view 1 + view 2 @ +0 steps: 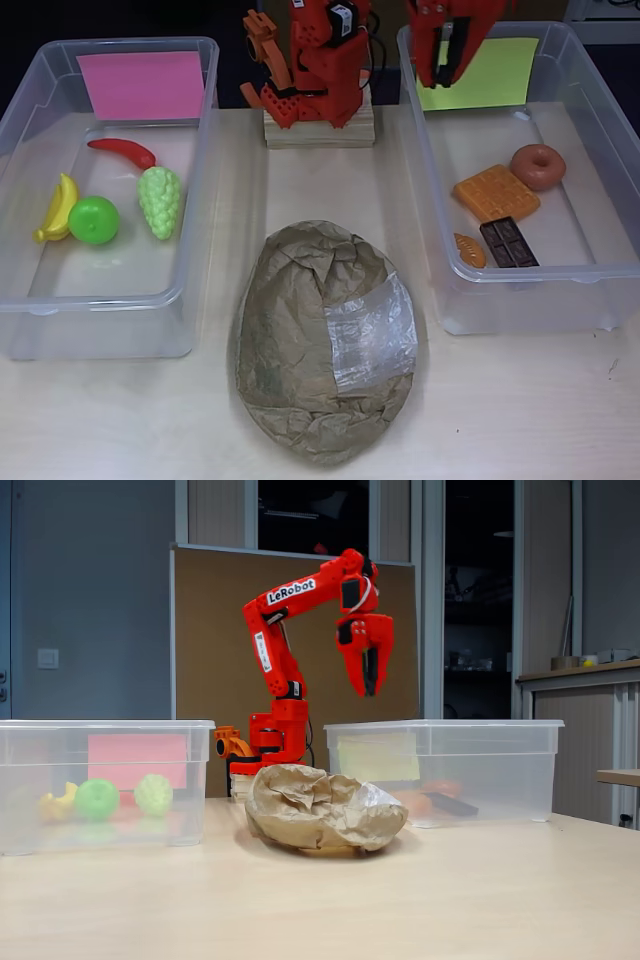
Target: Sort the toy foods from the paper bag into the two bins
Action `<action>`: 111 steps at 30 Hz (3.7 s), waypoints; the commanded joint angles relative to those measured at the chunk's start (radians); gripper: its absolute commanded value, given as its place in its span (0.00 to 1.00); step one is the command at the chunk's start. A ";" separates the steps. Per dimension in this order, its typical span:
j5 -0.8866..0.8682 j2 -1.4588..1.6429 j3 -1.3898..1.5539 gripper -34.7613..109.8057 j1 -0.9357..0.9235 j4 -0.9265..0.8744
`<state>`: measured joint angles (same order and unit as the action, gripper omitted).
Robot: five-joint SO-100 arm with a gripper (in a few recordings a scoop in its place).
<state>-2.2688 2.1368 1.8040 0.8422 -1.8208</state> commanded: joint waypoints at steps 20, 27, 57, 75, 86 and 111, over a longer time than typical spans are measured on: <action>1.227 0.410 0.558 0.24 -0.695 0.776; 1.503 0.603 0.939 0.24 -0.749 1.138; 1.856 1.186 1.336 0.24 -0.759 1.104; 2.129 1.187 1.338 0.24 -0.744 0.661; 2.149 1.187 1.338 0.24 -0.716 0.609; 2.149 1.187 1.338 0.24 -0.715 0.609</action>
<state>-0.1120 3.3241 3.1355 0.1104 -1.2011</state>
